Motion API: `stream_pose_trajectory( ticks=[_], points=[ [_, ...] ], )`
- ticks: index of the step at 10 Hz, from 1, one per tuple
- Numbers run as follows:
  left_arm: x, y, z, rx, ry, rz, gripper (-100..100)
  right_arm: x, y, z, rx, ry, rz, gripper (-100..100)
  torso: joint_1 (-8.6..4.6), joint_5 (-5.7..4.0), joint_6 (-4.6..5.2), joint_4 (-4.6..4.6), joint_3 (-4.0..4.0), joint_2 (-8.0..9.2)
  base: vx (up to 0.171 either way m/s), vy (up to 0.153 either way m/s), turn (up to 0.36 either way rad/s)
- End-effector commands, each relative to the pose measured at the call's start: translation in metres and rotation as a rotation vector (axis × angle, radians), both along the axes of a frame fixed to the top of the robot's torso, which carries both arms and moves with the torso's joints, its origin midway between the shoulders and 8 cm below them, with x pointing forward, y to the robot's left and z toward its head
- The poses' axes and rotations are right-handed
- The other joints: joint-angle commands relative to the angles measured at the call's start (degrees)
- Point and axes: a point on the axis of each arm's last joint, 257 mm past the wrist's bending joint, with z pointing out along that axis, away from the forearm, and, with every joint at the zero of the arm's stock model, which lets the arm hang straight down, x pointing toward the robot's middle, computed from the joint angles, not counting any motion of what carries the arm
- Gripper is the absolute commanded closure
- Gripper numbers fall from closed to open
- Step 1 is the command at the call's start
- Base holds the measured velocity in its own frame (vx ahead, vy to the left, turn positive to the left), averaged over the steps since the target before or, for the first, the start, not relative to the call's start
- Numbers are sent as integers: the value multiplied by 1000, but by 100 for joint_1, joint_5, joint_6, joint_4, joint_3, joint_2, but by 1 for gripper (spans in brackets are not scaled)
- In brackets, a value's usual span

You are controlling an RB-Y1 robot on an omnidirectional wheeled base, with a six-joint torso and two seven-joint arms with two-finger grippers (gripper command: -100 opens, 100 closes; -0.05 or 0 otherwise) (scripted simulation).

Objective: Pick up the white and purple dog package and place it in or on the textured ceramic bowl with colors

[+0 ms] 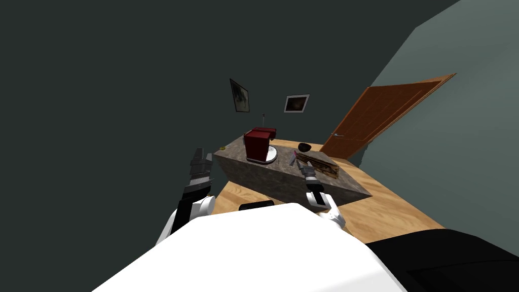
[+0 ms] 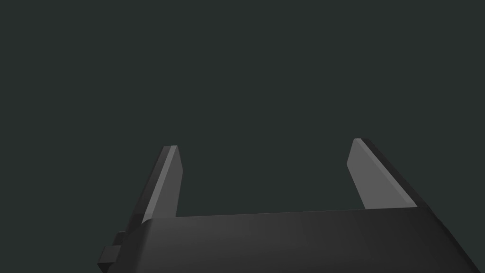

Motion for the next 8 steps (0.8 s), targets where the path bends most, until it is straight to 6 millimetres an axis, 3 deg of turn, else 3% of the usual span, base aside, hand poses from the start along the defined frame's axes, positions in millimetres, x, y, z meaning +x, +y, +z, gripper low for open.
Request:
stream_pose_trajectory(
  ticks=[1,8],
  points=[
    [0,0,0,0,0,0,0,3,-4,-12,-21,31,-18,-100,0,0,0,0,0,0,128,74,-142],
    [0,0,0,0,0,0,0,10,-10,-67,-65,151,-75,-100,-13,-3,-1,-5,-13,-21,136,54,-107]
  ],
)
